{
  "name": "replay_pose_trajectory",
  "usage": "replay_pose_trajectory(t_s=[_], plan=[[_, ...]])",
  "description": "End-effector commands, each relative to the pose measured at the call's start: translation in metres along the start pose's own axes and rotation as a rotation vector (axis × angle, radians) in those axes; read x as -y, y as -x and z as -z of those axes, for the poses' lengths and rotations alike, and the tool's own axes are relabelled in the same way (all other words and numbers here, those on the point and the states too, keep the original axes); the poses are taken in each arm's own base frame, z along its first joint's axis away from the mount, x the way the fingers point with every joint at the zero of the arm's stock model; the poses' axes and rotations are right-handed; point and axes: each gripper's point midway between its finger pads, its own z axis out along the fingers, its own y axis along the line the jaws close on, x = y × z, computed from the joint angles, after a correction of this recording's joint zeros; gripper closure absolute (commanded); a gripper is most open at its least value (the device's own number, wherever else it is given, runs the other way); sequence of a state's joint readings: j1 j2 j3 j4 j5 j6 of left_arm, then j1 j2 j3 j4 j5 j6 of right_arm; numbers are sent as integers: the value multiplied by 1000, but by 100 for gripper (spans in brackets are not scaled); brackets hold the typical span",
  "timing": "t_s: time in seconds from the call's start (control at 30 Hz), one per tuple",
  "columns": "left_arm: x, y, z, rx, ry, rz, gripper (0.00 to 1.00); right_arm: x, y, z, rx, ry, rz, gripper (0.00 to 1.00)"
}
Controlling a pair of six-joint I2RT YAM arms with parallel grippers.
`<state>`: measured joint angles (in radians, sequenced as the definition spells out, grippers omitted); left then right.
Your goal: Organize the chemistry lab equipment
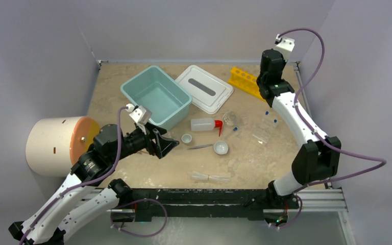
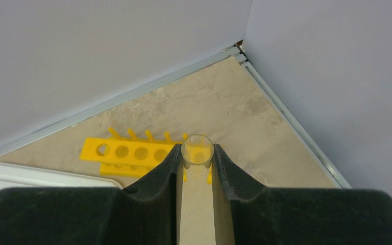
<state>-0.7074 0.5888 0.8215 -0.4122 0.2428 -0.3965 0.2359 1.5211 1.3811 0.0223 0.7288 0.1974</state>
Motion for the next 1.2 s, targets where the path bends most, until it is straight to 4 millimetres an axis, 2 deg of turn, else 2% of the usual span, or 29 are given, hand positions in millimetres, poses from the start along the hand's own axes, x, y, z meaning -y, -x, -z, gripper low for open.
replay_pose_trajectory(t_s=[0.0,0.1,0.57,0.77,1.17], plan=[[6,9,0,36,-30,-33,24,12,30,-9,93,-67,-63,100],[5,9,0,35,-28,-35,24,18,31,-18,98,-84,-70,100],[4,9,0,37,-22,-39,24,12,29,-50,97,-95,-90,100],[4,10,0,37,-22,-41,24,12,24,-55,108,-102,-99,100],[4,10,0,38,-23,-43,24,12,2,-65,89,-116,-87,100]])
